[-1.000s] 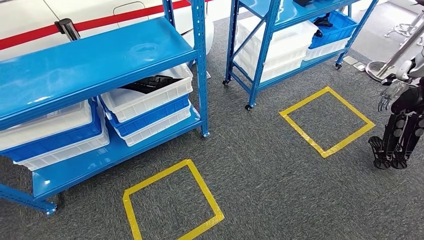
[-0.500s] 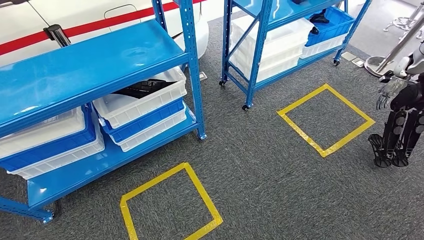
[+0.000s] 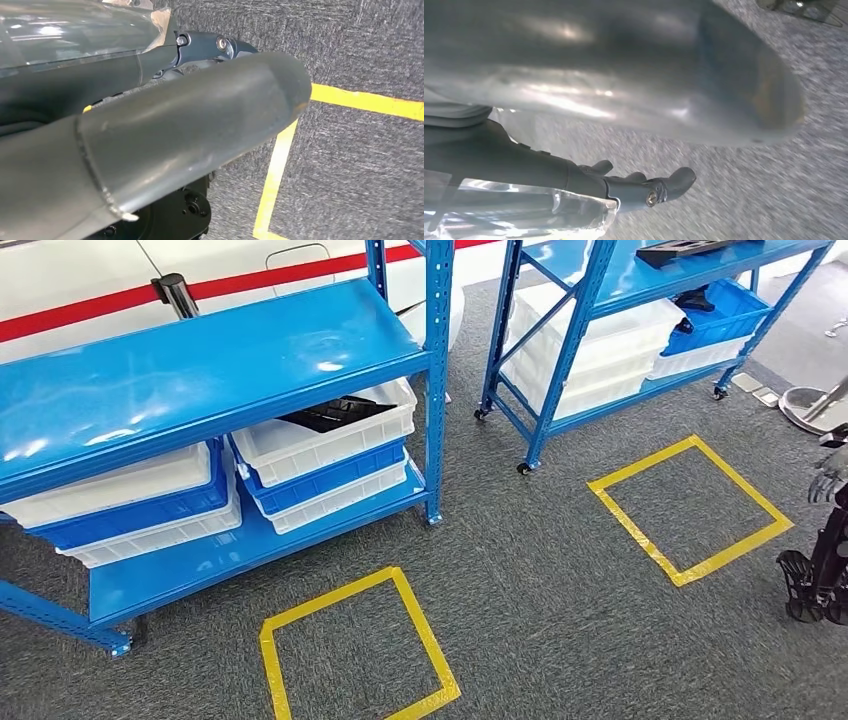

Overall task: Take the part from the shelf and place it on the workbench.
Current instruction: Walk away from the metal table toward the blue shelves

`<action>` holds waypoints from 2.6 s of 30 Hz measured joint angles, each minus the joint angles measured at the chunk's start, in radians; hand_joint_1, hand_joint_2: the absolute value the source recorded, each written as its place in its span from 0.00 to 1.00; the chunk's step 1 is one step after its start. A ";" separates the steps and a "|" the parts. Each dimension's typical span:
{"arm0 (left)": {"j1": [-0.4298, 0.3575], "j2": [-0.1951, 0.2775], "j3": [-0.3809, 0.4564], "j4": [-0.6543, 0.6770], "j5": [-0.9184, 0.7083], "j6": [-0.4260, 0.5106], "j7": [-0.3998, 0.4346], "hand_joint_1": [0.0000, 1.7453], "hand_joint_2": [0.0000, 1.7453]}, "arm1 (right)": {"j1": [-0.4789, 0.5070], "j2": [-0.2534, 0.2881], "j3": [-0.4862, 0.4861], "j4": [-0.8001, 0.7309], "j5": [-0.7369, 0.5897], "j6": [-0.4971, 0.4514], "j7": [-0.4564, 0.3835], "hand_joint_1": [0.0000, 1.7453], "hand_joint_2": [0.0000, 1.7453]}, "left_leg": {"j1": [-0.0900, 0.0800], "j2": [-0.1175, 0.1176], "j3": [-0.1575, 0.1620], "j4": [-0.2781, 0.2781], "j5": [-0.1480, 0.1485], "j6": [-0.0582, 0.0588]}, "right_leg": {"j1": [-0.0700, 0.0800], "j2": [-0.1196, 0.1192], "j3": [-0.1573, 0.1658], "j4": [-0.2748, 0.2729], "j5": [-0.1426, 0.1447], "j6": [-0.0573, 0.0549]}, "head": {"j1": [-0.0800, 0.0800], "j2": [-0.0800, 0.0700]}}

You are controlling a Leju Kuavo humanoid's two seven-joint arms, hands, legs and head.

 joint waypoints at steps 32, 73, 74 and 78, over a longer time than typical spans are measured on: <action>0.003 0.000 0.017 0.000 0.013 0.005 -0.005 0.00 0.00 | -0.006 0.008 0.013 -0.001 0.023 0.001 0.008 0.00 0.00 | -0.001 -0.029 0.007 0.000 -0.012 -0.012 | 0.004 0.027 0.017 -0.054 0.032 -0.013 | 0.001 0.000; 0.004 0.005 0.012 -0.001 -0.054 0.063 0.044 0.00 0.50 | -0.002 0.017 0.010 -0.002 0.020 -0.019 0.025 0.00 0.75 | 0.013 0.056 -0.150 0.290 -0.133 -0.053 | 0.007 -0.022 0.026 -0.062 0.031 -0.067 | -0.013 0.000; 0.005 0.005 0.012 -0.001 -0.056 0.066 0.048 0.00 0.75 | -0.002 0.017 0.009 -0.002 0.019 -0.019 0.025 0.00 1.00 | 0.013 0.057 -0.135 0.252 -0.101 -0.050 | 0.007 -0.023 0.029 -0.062 0.029 -0.067 | -0.013 0.000; 0.002 0.005 0.003 -0.001 -0.067 0.073 0.061 0.00 1.00 | -0.003 0.020 0.002 -0.002 0.012 -0.019 0.026 0.00 1.00 | 0.003 0.067 -0.027 0.022 0.000 -0.025 | 0.013 -0.025 0.040 -0.063 0.020 -0.057 | -0.013 0.000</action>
